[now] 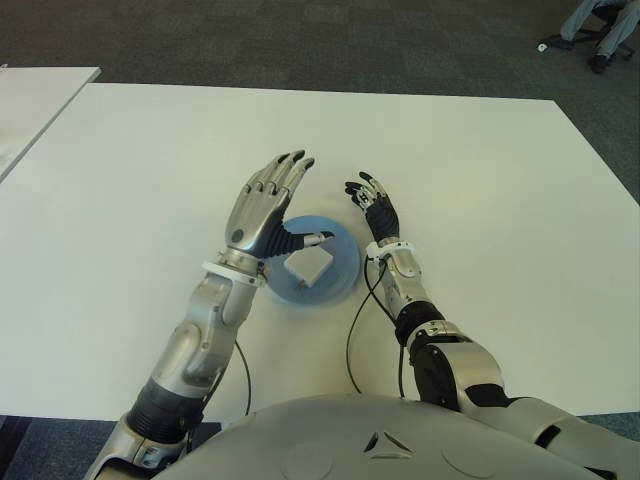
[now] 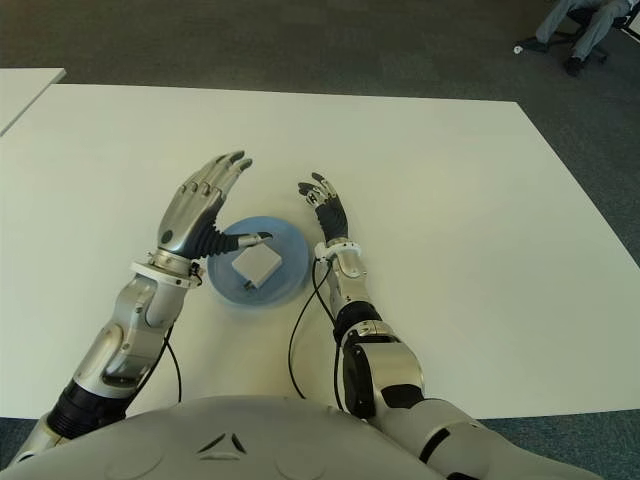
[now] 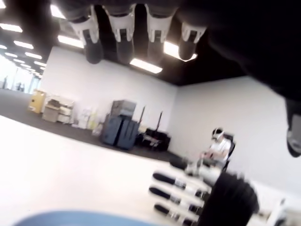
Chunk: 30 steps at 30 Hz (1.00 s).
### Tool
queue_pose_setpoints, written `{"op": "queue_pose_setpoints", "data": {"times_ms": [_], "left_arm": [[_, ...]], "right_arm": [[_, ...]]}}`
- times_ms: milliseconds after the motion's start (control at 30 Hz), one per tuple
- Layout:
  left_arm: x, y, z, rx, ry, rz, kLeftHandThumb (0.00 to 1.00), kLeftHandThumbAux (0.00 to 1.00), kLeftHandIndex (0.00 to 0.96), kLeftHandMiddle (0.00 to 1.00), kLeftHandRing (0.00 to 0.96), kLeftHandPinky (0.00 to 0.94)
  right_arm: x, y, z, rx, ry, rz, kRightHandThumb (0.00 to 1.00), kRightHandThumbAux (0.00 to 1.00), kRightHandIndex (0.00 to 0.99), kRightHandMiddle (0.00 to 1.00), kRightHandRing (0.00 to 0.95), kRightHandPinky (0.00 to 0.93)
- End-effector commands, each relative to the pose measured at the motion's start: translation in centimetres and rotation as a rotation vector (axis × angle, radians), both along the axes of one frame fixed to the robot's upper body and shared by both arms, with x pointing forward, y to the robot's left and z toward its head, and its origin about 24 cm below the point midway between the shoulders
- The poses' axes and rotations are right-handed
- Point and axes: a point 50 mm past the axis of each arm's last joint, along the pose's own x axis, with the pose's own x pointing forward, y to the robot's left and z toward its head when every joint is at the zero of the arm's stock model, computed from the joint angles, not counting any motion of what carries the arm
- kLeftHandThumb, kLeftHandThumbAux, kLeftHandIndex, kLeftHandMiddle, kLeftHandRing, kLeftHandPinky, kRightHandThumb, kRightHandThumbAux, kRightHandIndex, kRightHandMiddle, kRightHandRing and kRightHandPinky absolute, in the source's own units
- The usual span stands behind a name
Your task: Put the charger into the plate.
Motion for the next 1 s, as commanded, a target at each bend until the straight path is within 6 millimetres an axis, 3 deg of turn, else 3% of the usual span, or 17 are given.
{"op": "queue_pose_setpoints", "data": {"times_ms": [33,267,400,700,1000], "left_arm": [[1.0,1.1,0.5,-0.223,0.054,-0.073,0.097,0.59,0.018,0.073,0.085,0.146],[2.1,3.2,0.7,-0.527,0.151,-0.08,0.026,0.681,0.042,0.07,0.064,0.052],[3.1,5.1,-0.2,-0.699,0.203,-0.047,0.005,0.721,0.06,0.076,0.054,0.029],[3.7,6.5,-2.0,-0.844,0.227,-0.041,0.0,0.811,0.084,0.092,0.064,0.053],[3.6,7.4,-5.1,-0.967,0.306,-0.025,0.0,0.785,0.095,0.098,0.077,0.077]], "right_arm": [[-1.5,1.5,-1.7,0.06,0.093,0.0,0.0,0.524,0.133,0.308,0.242,0.156],[-1.5,1.5,-1.7,0.05,0.102,-0.004,0.0,0.509,0.141,0.326,0.261,0.203],[-1.5,1.5,-1.8,0.049,0.106,-0.007,0.0,0.509,0.144,0.333,0.269,0.208],[-1.6,1.3,-1.8,0.045,0.106,-0.015,0.0,0.514,0.146,0.339,0.276,0.194],[-1.6,1.1,-1.9,0.048,0.108,-0.007,0.0,0.539,0.144,0.351,0.29,0.216]]}}
